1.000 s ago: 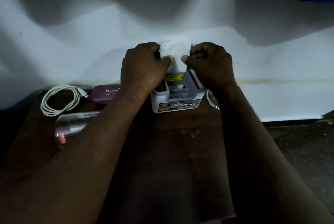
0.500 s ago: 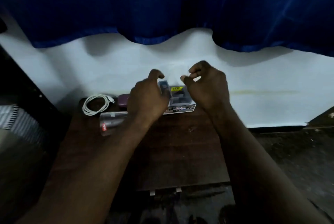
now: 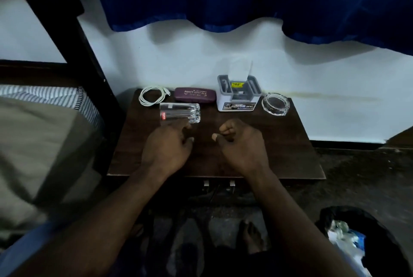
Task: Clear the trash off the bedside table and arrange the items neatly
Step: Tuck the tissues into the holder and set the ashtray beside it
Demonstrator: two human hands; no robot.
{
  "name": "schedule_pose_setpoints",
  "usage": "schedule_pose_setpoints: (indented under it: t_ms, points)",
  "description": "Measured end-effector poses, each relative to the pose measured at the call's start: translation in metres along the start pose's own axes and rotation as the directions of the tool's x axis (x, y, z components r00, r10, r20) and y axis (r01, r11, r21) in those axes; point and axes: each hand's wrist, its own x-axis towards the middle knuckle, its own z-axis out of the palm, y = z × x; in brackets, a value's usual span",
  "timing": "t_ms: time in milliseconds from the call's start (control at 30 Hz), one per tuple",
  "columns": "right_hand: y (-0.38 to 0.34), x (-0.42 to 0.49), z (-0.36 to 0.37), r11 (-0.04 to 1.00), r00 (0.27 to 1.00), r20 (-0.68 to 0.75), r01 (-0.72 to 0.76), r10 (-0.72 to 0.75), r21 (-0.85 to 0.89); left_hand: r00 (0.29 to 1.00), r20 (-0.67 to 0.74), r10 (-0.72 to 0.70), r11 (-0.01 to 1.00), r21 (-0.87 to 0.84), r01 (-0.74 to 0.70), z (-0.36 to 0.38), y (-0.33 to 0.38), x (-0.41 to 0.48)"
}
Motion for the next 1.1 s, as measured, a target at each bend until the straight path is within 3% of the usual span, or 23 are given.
schedule_pose_setpoints:
  t_ms: [133,233,367,467,533,700,933,1100]
  points:
    - [-0.003,0.009,0.015,0.999,0.994,0.107,0.038,-0.034,-0.032,0.999,0.023,-0.036,0.999,-0.011,0.036,-0.009,-0.024,0.009]
    - [-0.005,0.028,0.023,0.996,0.985,0.166,0.048,-0.036,-0.069,0.999,0.015,0.035,0.999,0.022,-0.036,-0.01,-0.026,0.032]
    - [-0.002,0.053,0.03,0.992,0.979,0.195,0.082,-0.062,-0.098,0.984,0.064,0.164,0.949,0.263,-0.175,0.002,-0.015,0.063]
    - [0.009,0.066,0.029,0.991,0.983,0.175,0.072,-0.052,-0.11,0.978,0.009,0.206,0.927,0.32,-0.198,0.01,-0.007,0.073]
    - [0.019,0.074,0.022,0.991,0.987,0.16,0.04,-0.019,-0.126,0.969,0.001,0.246,0.928,0.289,-0.236,0.016,0.001,0.077]
    - [0.05,0.092,0.002,0.99,0.987,0.137,-0.064,0.081,-0.123,0.933,0.159,0.324,0.928,0.137,-0.346,0.053,0.038,0.091]
    - [0.106,0.107,-0.024,0.961,0.961,-0.018,-0.277,0.277,0.012,0.941,0.205,0.269,0.961,-0.116,-0.25,0.107,0.076,0.099]
    - [0.133,0.112,-0.025,0.956,0.959,-0.032,-0.282,0.281,-0.08,0.926,0.256,0.277,0.956,-0.173,-0.238,0.134,0.096,0.097]
